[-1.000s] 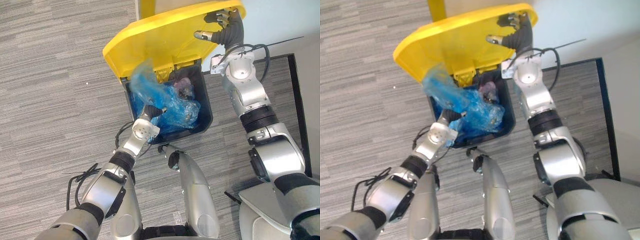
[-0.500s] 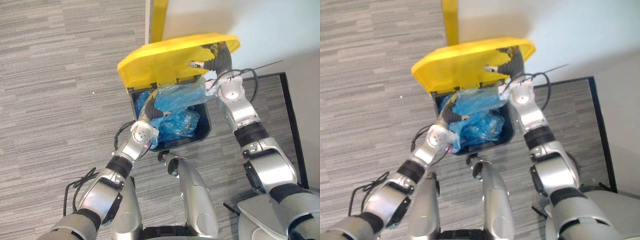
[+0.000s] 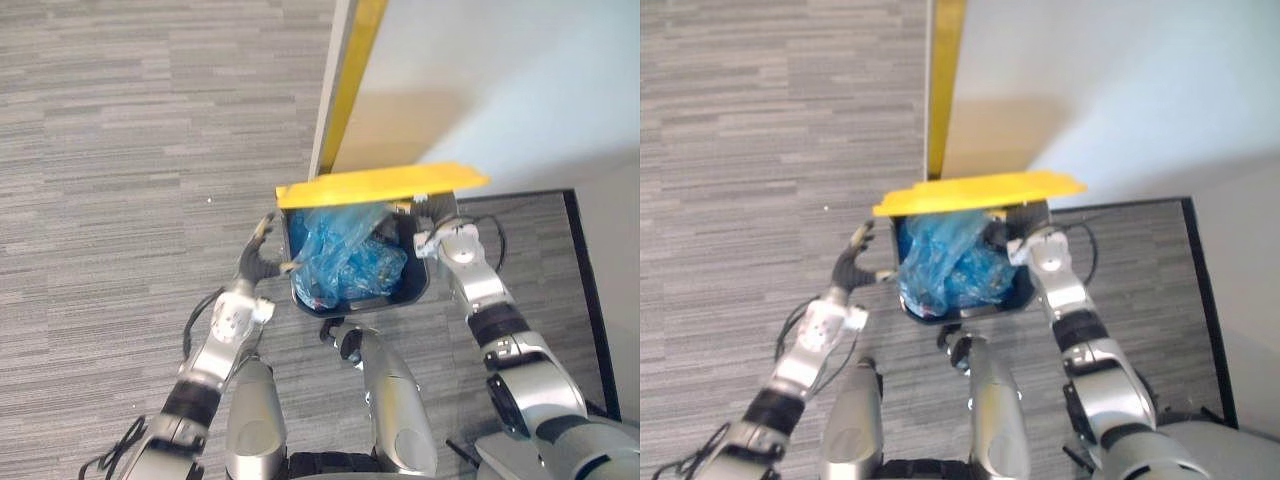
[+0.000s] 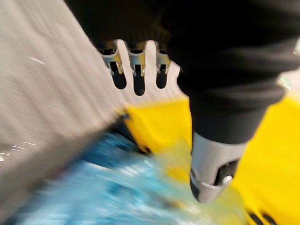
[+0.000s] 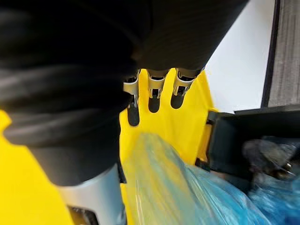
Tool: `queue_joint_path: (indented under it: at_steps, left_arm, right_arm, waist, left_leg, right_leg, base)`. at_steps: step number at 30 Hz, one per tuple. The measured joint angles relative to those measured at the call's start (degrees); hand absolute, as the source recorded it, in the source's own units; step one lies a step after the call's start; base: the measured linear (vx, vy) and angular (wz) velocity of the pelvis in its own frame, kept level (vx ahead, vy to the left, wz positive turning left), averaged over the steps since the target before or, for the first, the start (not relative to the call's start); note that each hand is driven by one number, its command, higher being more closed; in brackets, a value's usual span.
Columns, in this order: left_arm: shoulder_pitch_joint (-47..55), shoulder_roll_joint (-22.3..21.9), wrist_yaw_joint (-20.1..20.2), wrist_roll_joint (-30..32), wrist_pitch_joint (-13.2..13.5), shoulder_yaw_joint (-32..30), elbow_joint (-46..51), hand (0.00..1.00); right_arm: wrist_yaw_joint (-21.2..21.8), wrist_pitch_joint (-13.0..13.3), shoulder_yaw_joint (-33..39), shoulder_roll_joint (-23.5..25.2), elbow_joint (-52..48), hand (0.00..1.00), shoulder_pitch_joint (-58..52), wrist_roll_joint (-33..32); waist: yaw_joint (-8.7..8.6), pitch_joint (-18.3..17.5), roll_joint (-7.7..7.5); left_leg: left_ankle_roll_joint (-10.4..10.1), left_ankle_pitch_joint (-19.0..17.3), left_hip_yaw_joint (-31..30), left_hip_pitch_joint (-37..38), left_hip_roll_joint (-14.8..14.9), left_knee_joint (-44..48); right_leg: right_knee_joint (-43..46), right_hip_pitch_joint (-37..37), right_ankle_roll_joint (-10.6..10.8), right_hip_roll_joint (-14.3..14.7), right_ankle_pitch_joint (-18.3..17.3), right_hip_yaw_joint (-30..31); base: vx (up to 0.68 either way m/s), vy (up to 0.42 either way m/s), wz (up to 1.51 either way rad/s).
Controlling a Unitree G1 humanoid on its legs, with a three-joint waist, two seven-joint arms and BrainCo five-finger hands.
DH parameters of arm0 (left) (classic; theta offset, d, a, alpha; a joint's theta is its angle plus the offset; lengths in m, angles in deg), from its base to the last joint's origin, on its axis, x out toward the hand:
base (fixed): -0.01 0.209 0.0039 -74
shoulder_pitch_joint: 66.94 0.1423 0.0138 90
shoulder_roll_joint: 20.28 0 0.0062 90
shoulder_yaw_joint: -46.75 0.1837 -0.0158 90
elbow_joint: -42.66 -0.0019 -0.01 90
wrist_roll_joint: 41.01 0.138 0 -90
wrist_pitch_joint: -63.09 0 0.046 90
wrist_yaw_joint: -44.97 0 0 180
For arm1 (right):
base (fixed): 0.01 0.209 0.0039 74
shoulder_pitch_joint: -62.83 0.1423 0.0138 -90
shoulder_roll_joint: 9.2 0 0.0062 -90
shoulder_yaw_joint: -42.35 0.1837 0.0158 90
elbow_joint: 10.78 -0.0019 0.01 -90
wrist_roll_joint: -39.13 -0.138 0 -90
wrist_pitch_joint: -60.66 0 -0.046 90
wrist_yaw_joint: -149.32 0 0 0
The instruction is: Gather rubbish on tea table into small bin, then transfer packed bag to large trash can.
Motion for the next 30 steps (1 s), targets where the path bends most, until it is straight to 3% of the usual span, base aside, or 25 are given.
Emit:
queue_joint_path:
  at_steps: [6, 10, 11, 12, 13, 14, 15, 17, 18, 19, 20, 22, 24, 25, 30]
  left_arm:
    - [7.8, -2.6, 1.6, -3.5, -1.3, -5.7, -15.8, 0.00]
    - [9.7, -4.6, 3.3, -3.5, -2.5, -6.5, -23.3, 0.00]
    - [10.1, -4.9, 3.5, -3.5, -2.6, -6.5, -25.0, 0.00]
    - [10.0, -5.1, 3.7, -3.5, -3.0, -7.2, -26.7, 0.00]
    - [10.1, -5.4, 3.6, -3.5, -3.1, -7.7, -27.4, 0.00]
    - [10.6, -5.9, 3.5, -3.5, -3.4, -9.3, -28.9, 0.00]
    - [10.6, -6.1, 3.3, -3.5, -4.0, -10.5, -29.8, 0.00]
    - [11.8, -6.2, 2.9, -3.5, -4.8, -11.5, -30.1, 0.00]
    - [12.4, -6.2, 2.7, -3.5, -4.9, -11.9, -30.1, 0.00]
    - [12.3, -6.4, 2.5, -3.5, -5.0, -12.8, -30.2, 0.00]
    - [11.2, -8.9, 2.3, -3.6, -5.4, -15.2, -30.4, 0.00]
    - [10.7, -12.7, 2.0, -3.4, -5.6, -15.8, -31.4, 0.00]
    - [8.9, -14.4, 2.0, -3.4, -5.7, -14.6, -33.0, 0.00]
    - [8.5, -14.7, 1.9, -3.4, -5.6, -13.8, -33.8, 0.00]
    - [9.4, -14.4, 0.8, -3.6, -5.6, -13.9, -36.1, 0.00]
  right_arm:
    - [0.9, -0.4, 2.9, 4.0, -1.7, 0.00, -8.9, 1.0]
    - [1.3, -0.4, 2.9, 7.6, -1.9, 0.00, -15.5, 3.1]
    - [1.5, -0.4, 2.9, 8.9, -1.9, 0.00, -18.5, 3.1]
    - [1.9, -0.4, 2.8, 10.2, -2.0, 0.00, -21.2, 3.2]
    - [2.1, -0.4, 2.7, 11.0, -2.1, 0.00, -22.8, 3.4]
    - [2.5, -0.3, 2.7, 12.5, -1.8, 0.00, -25.7, 4.7]
    - [2.6, -0.1, 2.8, 13.4, -1.0, 0.00, -29.1, 6.1]
    - [2.9, 0.1, 2.9, 15.0, 1.7, 0.00, -34.2, 7.8]
    - [3.0, 0.1, 3.5, 16.3, 3.9, 0.00, -37.2, 8.8]
    - [3.1, 0.1, 5.0, 17.5, 6.0, 0.00, -39.6, 9.8]
    - [2.9, -0.6, 8.7, 18.5, 10.5, 0.00, -41.4, 10.2]
    - [2.4, -0.5, 12.4, 17.5, 14.5, 0.00, -41.0, 12.0]
    - [2.2, -1.0, 15.6, 17.1, 19.1, 0.00, -39.7, 11.4]
    - [2.0, -1.2, 16.4, 16.5, 20.5, 0.00, -39.3, 11.3]
    - [1.2, -1.8, 18.6, 16.8, 22.6, 0.00, -39.5, 9.3]
  waist:
    - [0.81, -4.0, 1.43]
    - [0.45, -6.4, 1.12]
    - [0.05, -7.2, 0.50]
    - [-0.75, -7.8, 0.35]
    - [-1.13, -8.4, 0.34]
    - [-1.87, -9.4, 0.05]
    - [-2.52, -10.1, -0.55]
    - [-2.45, -13.4, -1.42]
    - [-2.38, -15.0, -2.12]
    - [-2.39, -16.1, -2.97]
    - [-1.89, -17.2, -1.73]
    - [-2.29, -19.7, -0.60]
    - [-2.67, -20.1, 0.00]
    - [-2.73, -20.6, 0.42]
    - [-3.47, -23.2, 0.81]
  left_leg:
    - [-0.1, 0.9, 0.1, 3.8, -0.3, -2.0]
    - [0.1, 0.7, 1.5, 6.4, -1.0, -1.2]
    - [0.4, 0.5, 2.1, 6.7, -1.3, -0.4]
    - [1.5, 1.6, 2.5, 7.1, -0.9, -2.0]
    - [1.7, 3.1, 3.5, 7.1, 0.2, -4.2]
    - [1.2, 5.4, 4.8, 7.3, 0.2, -6.8]
    - [1.3, 6.5, 5.1, 8.3, 0.2, -8.7]
    - [0.9, 7.7, 5.3, 8.0, 0.2, -10.7]
    - [0.5, 8.4, 5.3, 7.7, 0.0, -11.8]
    - [0.1, 8.6, 5.3, 6.8, -0.3, -11.9]
    - [-0.1, 10.8, 5.5, 6.0, 0.3, -14.4]
    - [2.0, 15.0, 7.1, 6.4, 0.0, -20.9]
    - [0.6, 17.8, 7.9, 8.4, -0.5, -25.3]
    - [1.0, 18.8, 8.6, 9.1, -0.5, -26.8]
    - [1.0, 20.3, 9.0, 10.2, -1.1, -28.6]
  right_leg:
    - [-0.8, 2.9, 0.8, 0.2, -0.5, 0.0]
    - [-1.1, 5.2, 0.5, -0.1, 0.0, 0.8]
    - [-1.9, 5.6, 1.7, -0.3, 1.3, 1.2]
    - [-7.6, 7.8, 8.0, 0.6, 4.1, 1.1]
    - [-6.9, 7.4, 7.4, 0.7, 5.1, 0.5]
    - [8.8, 3.7, -0.4, -0.9, 0.1, 2.6]
    - [19.9, 3.9, -0.9, -1.5, -3.2, 5.0]
    - [26.0, 5.3, -0.4, -1.6, -5.5, 8.3]
    - [25.7, 8.5, 0.3, -1.8, -5.6, 10.8]
    - [21.2, 11.4, 2.5, -1.0, -8.1, 12.8]
    - [13.6, 13.6, 2.4, 1.4, -9.7, 12.8]
    - [2.4, 15.8, 0.9, 2.7, -10.2, 12.9]
    - [-4.0, 18.2, -1.4, 3.2, -10.2, 13.5]
    - [-6.3, 19.0, -2.6, 3.5, -9.4, 14.0]
    - [-11.1, 20.9, -1.5, 3.5, -6.5, 14.6]
  base:
    - [0.00, 0.004, -0.01]
    - [-0.04, 0.044, -0.13]
    - [-0.14, 0.109, -0.23]
    - [-0.17, 0.107, -0.26]
    - [-0.26, 0.079, -0.31]
    - [-0.22, 0.034, -0.24]
    - [-0.23, 0.010, -0.21]
    - [-0.06, -0.047, -0.09]
    - [0.02, -0.103, -0.07]
    - [-0.04, -0.152, -0.17]
    - [-0.05, -0.112, -0.36]
    - [-0.01, -0.078, -0.40]
    - [-0.01, -0.040, -0.23]
    - [-0.08, 0.000, -0.27]
    - [-0.08, 0.059, -0.03]
